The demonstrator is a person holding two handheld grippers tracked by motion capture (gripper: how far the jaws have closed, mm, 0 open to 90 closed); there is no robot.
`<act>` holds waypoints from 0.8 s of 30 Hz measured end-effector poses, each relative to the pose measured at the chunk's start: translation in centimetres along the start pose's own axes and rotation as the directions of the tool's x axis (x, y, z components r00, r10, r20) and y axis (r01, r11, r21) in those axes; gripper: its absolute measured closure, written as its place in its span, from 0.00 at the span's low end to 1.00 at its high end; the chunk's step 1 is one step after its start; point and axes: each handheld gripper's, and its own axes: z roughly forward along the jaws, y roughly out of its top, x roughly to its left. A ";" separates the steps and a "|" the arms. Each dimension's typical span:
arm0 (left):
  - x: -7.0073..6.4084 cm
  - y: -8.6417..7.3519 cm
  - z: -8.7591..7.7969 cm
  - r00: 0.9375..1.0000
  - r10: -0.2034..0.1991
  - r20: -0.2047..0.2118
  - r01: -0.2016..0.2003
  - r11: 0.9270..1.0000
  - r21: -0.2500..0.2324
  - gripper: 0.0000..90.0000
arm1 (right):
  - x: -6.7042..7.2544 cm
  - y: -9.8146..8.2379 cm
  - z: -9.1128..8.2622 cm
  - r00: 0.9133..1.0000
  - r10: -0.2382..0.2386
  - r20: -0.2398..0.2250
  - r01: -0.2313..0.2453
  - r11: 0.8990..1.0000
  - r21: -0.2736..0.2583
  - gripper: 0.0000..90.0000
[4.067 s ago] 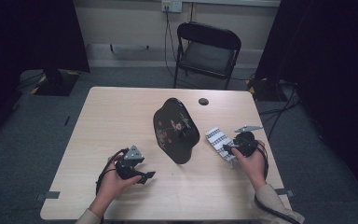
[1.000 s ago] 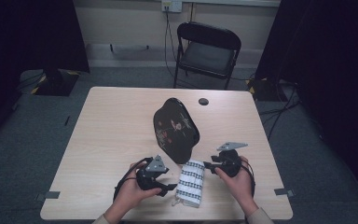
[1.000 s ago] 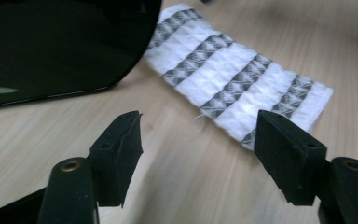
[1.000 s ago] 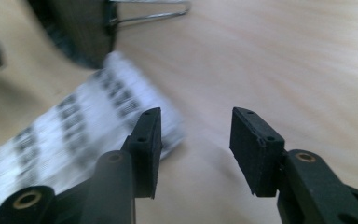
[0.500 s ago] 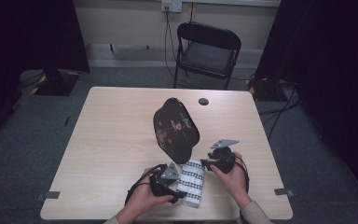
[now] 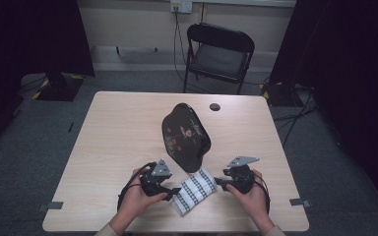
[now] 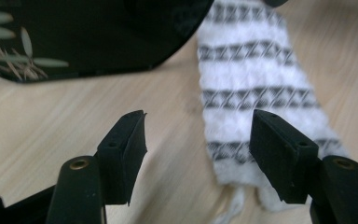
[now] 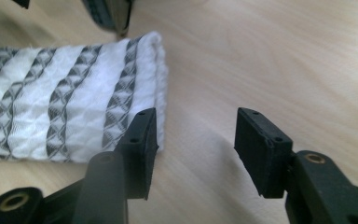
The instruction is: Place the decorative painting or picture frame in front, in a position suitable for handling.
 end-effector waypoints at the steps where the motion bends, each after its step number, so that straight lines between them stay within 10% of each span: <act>1: -0.2 0.2 -0.1 1.000 0.002 0.008 -0.002 1.000 -0.017 0.40 | 0.0 0.0 0.0 1.000 0.000 0.000 0.000 1.000 0.000 0.55; 5: -1.6 1.3 0.5 0.998 0.023 0.059 -0.020 0.999 -0.049 0.39 | -0.8 0.3 -0.1 1.000 0.013 0.012 -0.013 1.000 -0.021 0.52; 13: -2.8 0.8 3.5 0.992 0.102 0.078 -0.107 0.992 0.064 0.44 | -1.2 1.3 0.0 1.000 0.009 0.028 -0.008 1.000 -0.021 0.50; 24: 0.1 -1.1 -0.4 1.000 0.014 0.024 -0.016 0.995 0.097 0.40 | -1.4 1.4 -0.1 1.000 0.007 0.027 -0.006 1.000 -0.030 0.48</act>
